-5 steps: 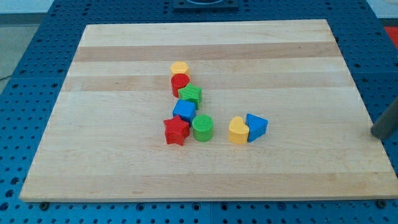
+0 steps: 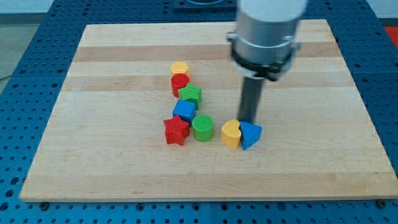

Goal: Move the blue cube to the top left side

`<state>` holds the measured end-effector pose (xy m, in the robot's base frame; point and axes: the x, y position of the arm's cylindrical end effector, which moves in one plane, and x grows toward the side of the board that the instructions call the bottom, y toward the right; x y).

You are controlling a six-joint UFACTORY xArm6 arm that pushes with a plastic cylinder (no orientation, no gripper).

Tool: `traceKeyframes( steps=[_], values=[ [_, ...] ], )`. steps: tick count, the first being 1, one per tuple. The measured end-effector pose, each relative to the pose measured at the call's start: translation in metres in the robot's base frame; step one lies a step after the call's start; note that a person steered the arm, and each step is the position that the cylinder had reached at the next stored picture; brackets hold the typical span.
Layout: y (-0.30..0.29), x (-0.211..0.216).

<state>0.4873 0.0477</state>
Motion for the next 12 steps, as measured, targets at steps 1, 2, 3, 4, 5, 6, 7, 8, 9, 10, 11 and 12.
traceKeyframes(
  steps=[1,2,3,4,5,6,7,8,9,10,11,12],
  values=[
    [-0.062,-0.018],
    [-0.123,-0.028],
    [-0.153,-0.03],
    [-0.145,-0.027],
    [-0.187,-0.012],
    [-0.219,-0.009],
    [-0.21,0.009],
    [-0.224,0.034],
    [-0.264,-0.004],
    [-0.291,-0.089],
    [-0.298,-0.124],
    [-0.283,-0.098]
  ],
)
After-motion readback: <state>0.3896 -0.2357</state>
